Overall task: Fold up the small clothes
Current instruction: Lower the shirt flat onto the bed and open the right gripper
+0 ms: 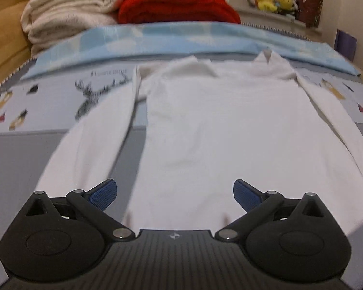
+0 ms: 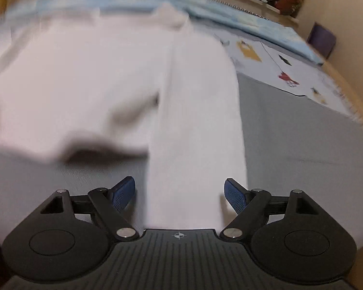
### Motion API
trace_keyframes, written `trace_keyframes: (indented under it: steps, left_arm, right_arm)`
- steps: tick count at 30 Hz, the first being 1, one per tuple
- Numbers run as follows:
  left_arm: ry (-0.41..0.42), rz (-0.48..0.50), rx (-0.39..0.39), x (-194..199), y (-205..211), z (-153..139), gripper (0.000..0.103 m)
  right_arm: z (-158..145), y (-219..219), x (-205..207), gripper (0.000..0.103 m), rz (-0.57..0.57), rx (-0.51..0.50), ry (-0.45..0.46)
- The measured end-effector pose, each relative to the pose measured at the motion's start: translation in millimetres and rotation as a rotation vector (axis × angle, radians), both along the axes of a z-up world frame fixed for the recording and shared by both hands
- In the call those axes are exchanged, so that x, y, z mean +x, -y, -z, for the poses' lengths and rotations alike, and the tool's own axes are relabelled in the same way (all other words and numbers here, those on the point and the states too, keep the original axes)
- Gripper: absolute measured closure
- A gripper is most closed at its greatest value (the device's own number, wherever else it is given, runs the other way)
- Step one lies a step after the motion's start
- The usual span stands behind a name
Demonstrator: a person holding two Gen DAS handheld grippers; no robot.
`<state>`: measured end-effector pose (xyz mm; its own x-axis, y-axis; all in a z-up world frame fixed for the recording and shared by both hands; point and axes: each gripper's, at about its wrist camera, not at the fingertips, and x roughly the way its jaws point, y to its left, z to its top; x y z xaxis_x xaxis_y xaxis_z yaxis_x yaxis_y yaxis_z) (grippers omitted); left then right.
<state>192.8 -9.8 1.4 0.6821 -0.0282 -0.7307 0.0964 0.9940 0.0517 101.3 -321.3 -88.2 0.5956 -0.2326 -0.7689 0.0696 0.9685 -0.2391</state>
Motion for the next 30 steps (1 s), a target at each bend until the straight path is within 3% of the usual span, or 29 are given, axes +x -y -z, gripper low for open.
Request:
trace_keyframes:
  steps: [1,4,6,7,11,14,17,19,20,21,22,23,24,26,28,30]
  left_arm:
    - [0.01,-0.005,-0.015,-1.2,-2.6,-0.9,0.0]
    - [0.036,-0.028,-0.016,-9.1,-4.9,-1.8,0.0]
    - [0.042,-0.038,-0.007,-6.8,-7.7,-2.6,0.0]
    - [0.05,-0.048,-0.004,-3.6,-10.2,-4.5,0.0]
    - [0.041,-0.101,0.006,7.1,-23.5,-3.9,0.0]
    - [0.012,-0.139,-0.033,19.0,-32.1,-3.5,0.0]
    - [0.004,-0.16,-0.054,27.2,-32.0,-4.7,0.0]
    - [0.006,-0.162,-0.047,32.4,-28.3,-4.3,0.0]
    - [0.007,-0.158,-0.042,34.3,-26.6,-4.3,0.0]
    - [0.006,-0.154,-0.036,35.8,-25.2,-4.5,0.0]
    - [0.004,-0.151,-0.03,36.9,-23.0,-4.7,0.0]
    - [0.006,-0.142,-0.027,37.1,-21.0,-5.3,0.0]
    - [0.009,-0.13,-0.024,36.7,-19.4,-6.1,0.0]
    - [0.022,-0.114,0.006,36.2,-15.5,-5.0,0.0]
    - [0.035,-0.104,0.05,36.6,-12.6,-3.8,0.0]
    - [0.033,-0.096,0.054,36.6,-12.4,-4.0,0.0]
  right_arm:
    - [4.9,1.0,0.7,0.021,0.02,-0.011,-0.015]
    - [6.0,15.0,-1.0,0.023,0.066,0.087,0.004]
    - [2.6,21.7,-3.5,0.067,0.074,0.151,0.022]
    - [0.2,22.1,-3.8,0.099,0.078,0.138,0.024]
    - [-29.8,20.6,-1.1,0.098,0.066,0.046,0.039]
    - [-89.3,18.4,22.3,0.098,-0.051,-0.021,0.134]
    - [-151.6,48.9,81.7,0.098,-0.037,-0.032,0.197]
    - [-186.8,88.7,132.0,0.098,0.1,-0.089,0.27]
    - [-204.0,117.6,156.6,0.094,0.234,-0.117,0.337]
    - [-216.0,145.1,172.9,0.087,0.377,-0.143,0.402]
    - [-225.6,174.3,183.5,0.061,0.56,-0.165,0.462]
    - [-227.4,190.5,184.6,0.041,0.684,-0.166,0.485]
    - [-223.6,201.0,178.8,0.04,0.751,-0.123,0.498]
    - [-197.3,199.2,158.4,0.041,0.649,0.043,0.49]
    - [-149.5,177.7,134.3,0.041,0.505,0.157,0.374]
    - [-92.7,144.0,105.3,0.041,0.374,0.204,0.236]
